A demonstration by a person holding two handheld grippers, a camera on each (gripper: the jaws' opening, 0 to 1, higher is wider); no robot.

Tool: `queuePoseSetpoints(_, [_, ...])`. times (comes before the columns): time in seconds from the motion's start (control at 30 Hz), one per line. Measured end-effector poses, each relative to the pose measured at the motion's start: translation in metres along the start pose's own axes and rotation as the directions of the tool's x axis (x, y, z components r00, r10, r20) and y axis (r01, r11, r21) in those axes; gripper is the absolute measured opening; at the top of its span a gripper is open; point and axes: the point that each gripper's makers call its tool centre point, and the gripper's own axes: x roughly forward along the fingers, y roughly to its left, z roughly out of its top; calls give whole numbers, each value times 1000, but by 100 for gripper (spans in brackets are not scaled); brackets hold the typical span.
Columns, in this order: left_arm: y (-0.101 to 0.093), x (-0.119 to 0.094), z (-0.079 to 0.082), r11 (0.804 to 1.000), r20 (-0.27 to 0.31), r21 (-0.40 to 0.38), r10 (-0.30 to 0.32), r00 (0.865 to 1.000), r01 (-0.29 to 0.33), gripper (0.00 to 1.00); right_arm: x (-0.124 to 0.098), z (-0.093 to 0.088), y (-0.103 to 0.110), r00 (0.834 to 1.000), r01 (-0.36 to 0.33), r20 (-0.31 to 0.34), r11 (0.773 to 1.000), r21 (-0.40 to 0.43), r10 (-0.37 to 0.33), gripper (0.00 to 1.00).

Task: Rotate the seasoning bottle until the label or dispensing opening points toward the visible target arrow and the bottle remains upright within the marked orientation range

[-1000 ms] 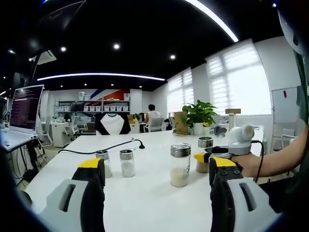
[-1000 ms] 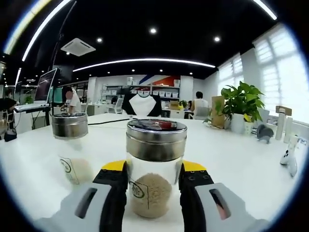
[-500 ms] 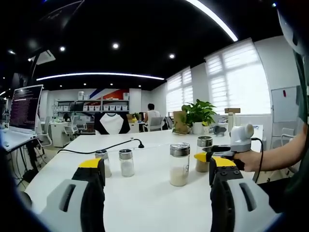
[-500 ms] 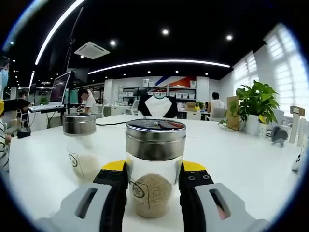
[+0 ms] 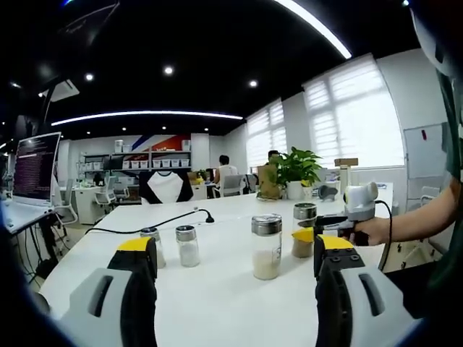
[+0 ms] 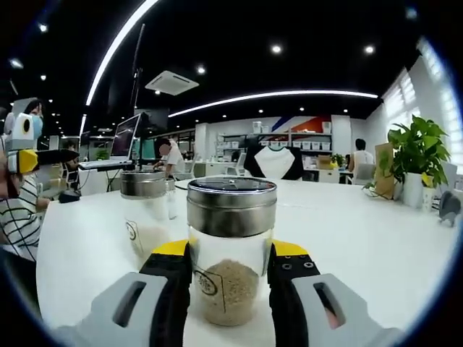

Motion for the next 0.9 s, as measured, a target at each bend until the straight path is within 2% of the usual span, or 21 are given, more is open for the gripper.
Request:
queuePoseSetpoints(0.13, [1,-1,1,1000,2,-1,3,1000,-3,94,-1,0,3,998,-60,-8,998,-8,60,40])
queuePoseSetpoints(0.27, [4,-3,1,1000,2,-7,13,1000,-13,94,-1,-1,5,997,-72,-11,997,-7,72,40])
queuePoseSetpoints(0.73, [5,-4,-1,1000,3,-24,18,1000,-18,93,-2,2,9,998,-60,-9,998,10,60,40])
queuePoseSetpoints(0.9, [4,-3,-2,1000,-2,-21,14,1000,-14,93,-4,6,5,999,-31,-11,1000,5,31,47])
